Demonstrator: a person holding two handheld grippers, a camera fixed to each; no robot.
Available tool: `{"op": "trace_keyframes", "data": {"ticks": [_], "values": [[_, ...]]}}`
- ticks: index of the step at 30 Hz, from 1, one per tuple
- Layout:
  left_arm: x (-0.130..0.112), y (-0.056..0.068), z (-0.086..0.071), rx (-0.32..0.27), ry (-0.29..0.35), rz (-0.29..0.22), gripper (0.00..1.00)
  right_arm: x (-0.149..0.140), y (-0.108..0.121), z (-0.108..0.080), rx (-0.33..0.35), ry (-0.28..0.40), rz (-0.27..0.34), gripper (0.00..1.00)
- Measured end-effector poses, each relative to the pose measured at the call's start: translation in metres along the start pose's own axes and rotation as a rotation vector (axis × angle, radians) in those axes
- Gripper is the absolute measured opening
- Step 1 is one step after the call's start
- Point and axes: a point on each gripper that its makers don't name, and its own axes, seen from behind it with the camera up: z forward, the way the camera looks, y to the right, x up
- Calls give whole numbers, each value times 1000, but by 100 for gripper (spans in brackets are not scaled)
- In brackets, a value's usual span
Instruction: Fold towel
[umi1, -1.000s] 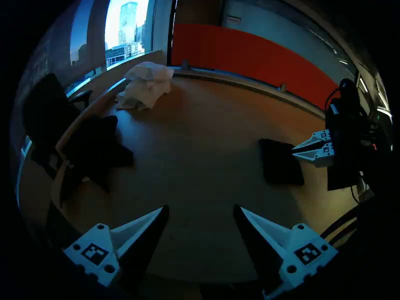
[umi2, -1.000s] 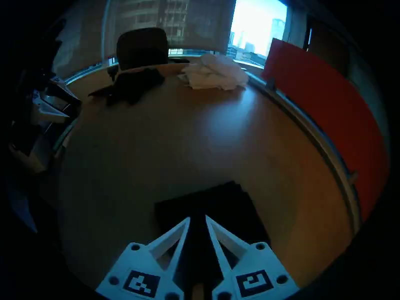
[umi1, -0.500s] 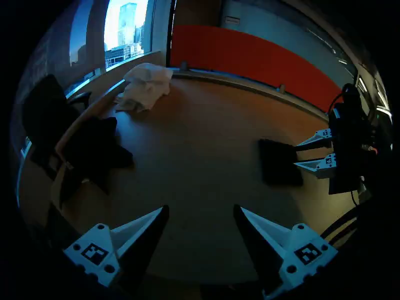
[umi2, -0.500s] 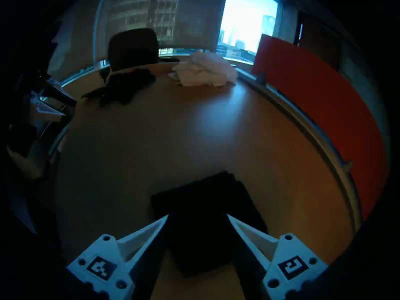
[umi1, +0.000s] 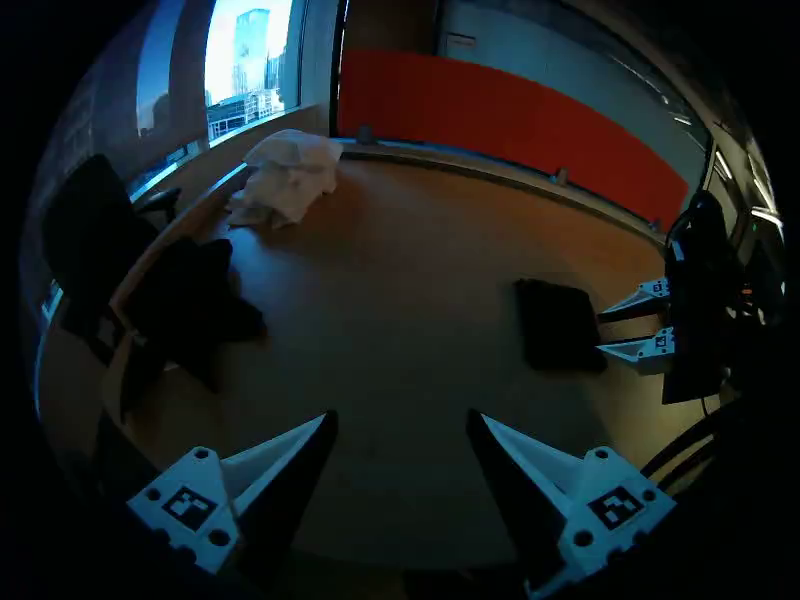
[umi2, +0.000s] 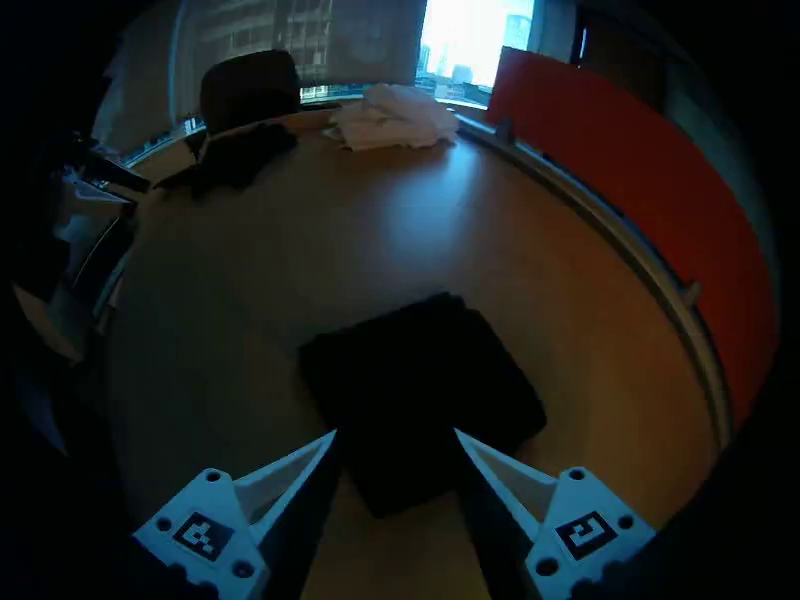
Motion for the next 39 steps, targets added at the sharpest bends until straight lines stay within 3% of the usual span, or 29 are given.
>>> {"op": "trace_keyframes", "data": {"ticks": [24,30,36,39], "values": [[-4,2,1,2,-10,4,95,-65,-9,0,-30,-87,95,70],[-4,2,0,2,-9,9,96,-69,-10,3,-31,-90,117,57],[-4,2,0,2,-9,9,95,-70,-10,5,-36,-88,137,29],[-5,3,-1,2,-9,10,96,-71,-11,5,-34,-87,145,20]]}}
